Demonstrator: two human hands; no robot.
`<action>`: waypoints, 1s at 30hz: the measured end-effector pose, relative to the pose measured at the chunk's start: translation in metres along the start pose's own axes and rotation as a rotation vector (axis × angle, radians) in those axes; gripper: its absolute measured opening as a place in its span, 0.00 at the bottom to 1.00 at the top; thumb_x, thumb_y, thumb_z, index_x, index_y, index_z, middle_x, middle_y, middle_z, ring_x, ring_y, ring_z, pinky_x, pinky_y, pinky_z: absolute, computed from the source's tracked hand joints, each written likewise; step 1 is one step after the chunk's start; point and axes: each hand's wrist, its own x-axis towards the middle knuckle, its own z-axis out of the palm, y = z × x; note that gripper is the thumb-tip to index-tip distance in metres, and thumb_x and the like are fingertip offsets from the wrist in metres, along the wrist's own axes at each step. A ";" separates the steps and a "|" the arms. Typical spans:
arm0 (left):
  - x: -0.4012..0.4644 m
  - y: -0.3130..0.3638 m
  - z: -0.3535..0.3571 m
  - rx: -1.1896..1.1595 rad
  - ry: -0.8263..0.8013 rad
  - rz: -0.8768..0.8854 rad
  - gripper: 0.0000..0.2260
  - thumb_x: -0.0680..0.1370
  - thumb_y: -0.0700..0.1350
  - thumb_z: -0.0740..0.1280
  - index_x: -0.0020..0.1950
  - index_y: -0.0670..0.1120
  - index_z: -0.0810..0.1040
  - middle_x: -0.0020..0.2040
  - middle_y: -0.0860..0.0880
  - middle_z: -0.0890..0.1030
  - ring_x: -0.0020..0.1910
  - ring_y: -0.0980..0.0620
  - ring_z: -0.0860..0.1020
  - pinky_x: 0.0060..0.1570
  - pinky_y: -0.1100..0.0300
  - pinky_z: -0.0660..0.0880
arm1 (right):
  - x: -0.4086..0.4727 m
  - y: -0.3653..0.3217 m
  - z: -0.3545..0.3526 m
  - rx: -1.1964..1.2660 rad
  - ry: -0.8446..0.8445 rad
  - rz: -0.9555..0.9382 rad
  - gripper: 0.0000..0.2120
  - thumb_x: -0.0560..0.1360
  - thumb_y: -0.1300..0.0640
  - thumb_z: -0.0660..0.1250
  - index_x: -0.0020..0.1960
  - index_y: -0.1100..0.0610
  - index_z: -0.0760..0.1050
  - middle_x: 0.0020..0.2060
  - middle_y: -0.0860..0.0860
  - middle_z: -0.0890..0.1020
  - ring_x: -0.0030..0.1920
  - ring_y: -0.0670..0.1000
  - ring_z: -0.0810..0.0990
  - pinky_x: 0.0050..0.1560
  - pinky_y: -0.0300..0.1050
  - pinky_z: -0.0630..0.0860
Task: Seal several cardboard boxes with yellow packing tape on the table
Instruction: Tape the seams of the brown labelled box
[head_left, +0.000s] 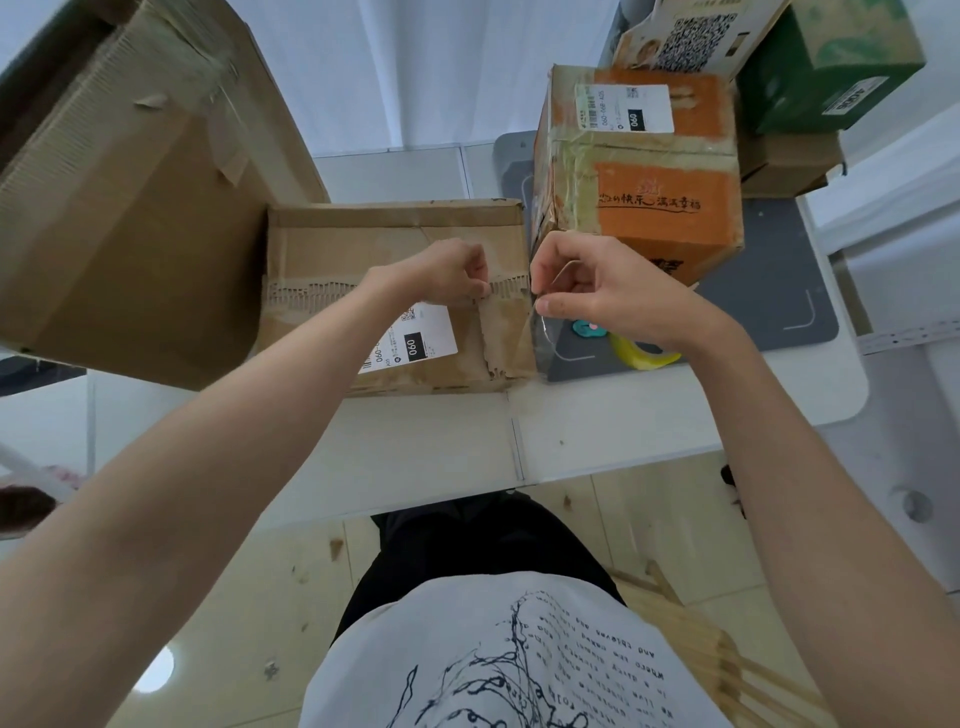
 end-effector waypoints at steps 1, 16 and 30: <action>0.000 0.000 0.001 0.006 0.019 -0.005 0.06 0.80 0.45 0.69 0.55 0.45 0.78 0.54 0.48 0.79 0.51 0.49 0.75 0.47 0.59 0.67 | 0.000 0.001 0.001 0.004 -0.001 -0.001 0.05 0.77 0.63 0.71 0.51 0.58 0.76 0.46 0.52 0.80 0.48 0.56 0.81 0.51 0.49 0.79; -0.001 0.007 0.025 0.085 0.194 0.041 0.04 0.77 0.38 0.70 0.49 0.46 0.78 0.52 0.46 0.81 0.52 0.45 0.78 0.49 0.55 0.72 | 0.000 0.029 0.018 -0.027 -0.105 0.170 0.07 0.77 0.63 0.71 0.47 0.53 0.76 0.45 0.49 0.80 0.43 0.46 0.79 0.46 0.41 0.75; 0.000 0.003 0.000 -0.212 0.063 -0.009 0.04 0.75 0.43 0.76 0.48 0.48 0.83 0.41 0.55 0.81 0.42 0.59 0.78 0.42 0.66 0.71 | 0.006 0.023 0.021 0.010 -0.118 0.102 0.07 0.77 0.63 0.71 0.48 0.53 0.76 0.46 0.49 0.81 0.43 0.46 0.80 0.44 0.38 0.77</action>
